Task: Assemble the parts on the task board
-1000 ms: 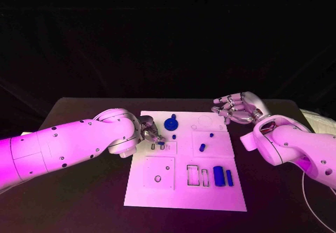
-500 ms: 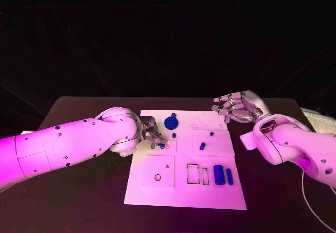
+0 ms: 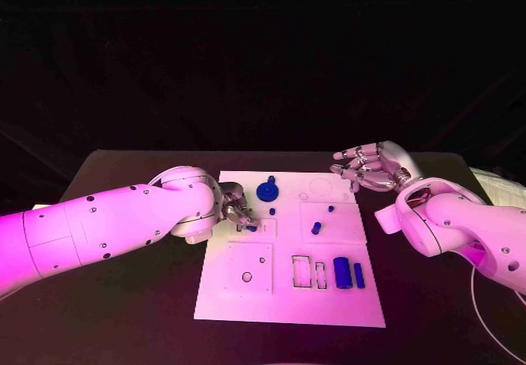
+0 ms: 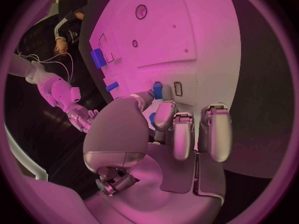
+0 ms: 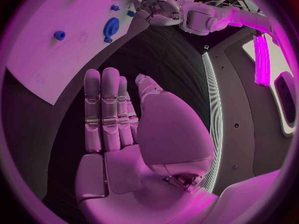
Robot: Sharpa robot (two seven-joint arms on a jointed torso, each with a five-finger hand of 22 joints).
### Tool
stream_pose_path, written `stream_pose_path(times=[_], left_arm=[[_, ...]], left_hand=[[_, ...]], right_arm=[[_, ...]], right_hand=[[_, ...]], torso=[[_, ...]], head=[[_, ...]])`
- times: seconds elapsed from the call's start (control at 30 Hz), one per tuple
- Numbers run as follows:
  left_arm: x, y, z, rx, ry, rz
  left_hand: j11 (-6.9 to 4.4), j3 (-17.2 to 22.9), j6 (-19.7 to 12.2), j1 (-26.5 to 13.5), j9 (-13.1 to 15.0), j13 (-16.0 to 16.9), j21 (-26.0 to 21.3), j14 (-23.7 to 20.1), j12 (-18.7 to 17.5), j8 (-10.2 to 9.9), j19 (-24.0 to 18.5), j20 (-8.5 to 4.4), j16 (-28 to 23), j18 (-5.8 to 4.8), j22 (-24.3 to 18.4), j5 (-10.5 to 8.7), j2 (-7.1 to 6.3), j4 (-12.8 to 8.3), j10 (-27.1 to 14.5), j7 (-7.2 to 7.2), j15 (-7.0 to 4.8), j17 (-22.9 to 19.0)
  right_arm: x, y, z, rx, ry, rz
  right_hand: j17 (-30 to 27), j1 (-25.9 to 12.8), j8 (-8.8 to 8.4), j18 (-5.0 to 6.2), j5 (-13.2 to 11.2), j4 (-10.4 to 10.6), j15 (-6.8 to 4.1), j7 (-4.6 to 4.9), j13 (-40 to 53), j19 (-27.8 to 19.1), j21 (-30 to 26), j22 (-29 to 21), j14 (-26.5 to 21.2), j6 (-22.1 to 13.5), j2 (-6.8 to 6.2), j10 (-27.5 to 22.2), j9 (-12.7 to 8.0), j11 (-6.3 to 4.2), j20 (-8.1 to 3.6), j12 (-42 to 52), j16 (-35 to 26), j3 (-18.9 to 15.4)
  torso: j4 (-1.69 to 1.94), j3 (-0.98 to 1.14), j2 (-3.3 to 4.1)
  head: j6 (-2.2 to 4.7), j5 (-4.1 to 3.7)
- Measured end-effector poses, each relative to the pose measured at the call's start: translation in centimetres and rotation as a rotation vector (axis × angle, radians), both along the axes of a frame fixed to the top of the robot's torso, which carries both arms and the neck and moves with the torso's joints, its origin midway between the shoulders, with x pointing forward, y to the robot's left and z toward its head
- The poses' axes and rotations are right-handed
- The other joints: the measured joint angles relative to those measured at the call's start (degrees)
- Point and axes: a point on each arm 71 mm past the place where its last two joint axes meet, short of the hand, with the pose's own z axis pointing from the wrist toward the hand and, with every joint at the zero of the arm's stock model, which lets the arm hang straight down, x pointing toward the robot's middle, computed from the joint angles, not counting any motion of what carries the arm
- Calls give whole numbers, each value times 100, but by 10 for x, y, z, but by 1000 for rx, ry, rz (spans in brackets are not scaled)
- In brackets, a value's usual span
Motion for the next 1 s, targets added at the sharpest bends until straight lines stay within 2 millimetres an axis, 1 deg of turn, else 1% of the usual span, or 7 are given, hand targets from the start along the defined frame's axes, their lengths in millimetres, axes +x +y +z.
stream_pose_path(times=[0.63, 0.77, 0.8, 0.83, 0.9, 0.97, 1.0], left_arm=[[2, -1, 0, 11, 10, -10], [4, -2, 0, 13, 12, -10], [4, -3, 0, 14, 13, -10], [4, -3, 0, 15, 14, -10], [5, -4, 0, 17, 14, -11], [5, -4, 0, 18, 16, -12], [6, -5, 0, 19, 16, -12]], left_hand=[[0, 22, 0, 7, 7, -14, 0, 0, 0, -24, 0, 0, 0, 0, -1, -1, 7, 10, 0, 0, 0, 4], [-30, 27, 32, -32, 36, -7, 0, 0, 0, 20, 0, 0, 0, 0, -1, -2, 23, 5, 31, -10, 1, 4], [-30, 39, 40, -91, 40, 3, 0, 0, 0, 25, 0, 0, 0, 0, -1, -2, 21, -7, 32, -2, 1, 4], [-41, 151, 41, -142, 42, 18, 0, 0, 2, 36, 0, 0, 0, 0, -1, -2, -7, -119, 43, -1, 1, 4], [-52, 216, 93, -213, 46, 26, 0, 0, 25, 47, 0, 0, 0, 0, -1, -2, -75, -183, 72, -30, 1, 4], [-53, 282, 94, -296, 46, 26, 0, 0, 25, 58, 0, 0, 0, 0, -1, -2, -97, -257, 74, -29, 1, 3], [-53, 302, 94, -333, 46, 24, 0, 0, 25, 65, 0, 0, 0, 0, -1, -2, -132, -324, 74, -29, 1, 3]], right_arm=[[-1, -2, 0, 1, 2, -2], [-1, -2, 0, 1, 2, -1], [-1, -2, 0, 1, 2, 0], [-1, -2, 0, 1, 3, 1], [-1, -1, 0, 1, 3, 3], [-1, -1, 0, 1, 4, 4], [-1, -1, 0, 1, 4, 5]], right_hand=[[0, 0, 0, 0, 0, 0, 0, -7, 1, 0, 1, 0, 0, -7, 0, 0, 0, 0, 0, 0, 0, 0], [0, 0, 0, 0, 0, 0, 0, -7, -5, 0, 1, -8, 0, -7, 0, 0, 0, 0, 0, 0, 0, 0], [0, 0, 0, 0, 0, 0, 0, -7, -5, 0, 1, -8, 0, -7, 0, 0, 0, 0, 0, 0, 0, 0], [0, 0, 0, 0, 0, 0, 0, -7, -5, 0, 1, -8, 0, -7, 0, 0, 0, 0, 0, 0, 0, 0], [0, 0, 0, 0, 0, 0, 0, -7, -5, 0, 1, -8, 0, -7, 0, 0, 0, 0, 0, 0, 0, 0], [3, 2, 0, 0, 13, -9, 0, -7, -15, 0, -27, -12, 0, -7, 2, 0, 0, 0, 0, 0, -32, 9], [7, 31, 0, 0, 23, -16, 0, -7, -18, 0, -27, -16, 0, -7, 31, 0, 0, 0, 0, 0, -35, 16]], torso=[[4, -2, 1], [0, 0, 2], [0, 1, 2], [-1, 1, 2], [-3, 2, 1], [-3, 4, 0], [-3, 4, -1]], head=[[-24, 15], [-31, 19], [-34, 19], [-35, 19], [-40, 19], [-43, 12], [-44, 8]])
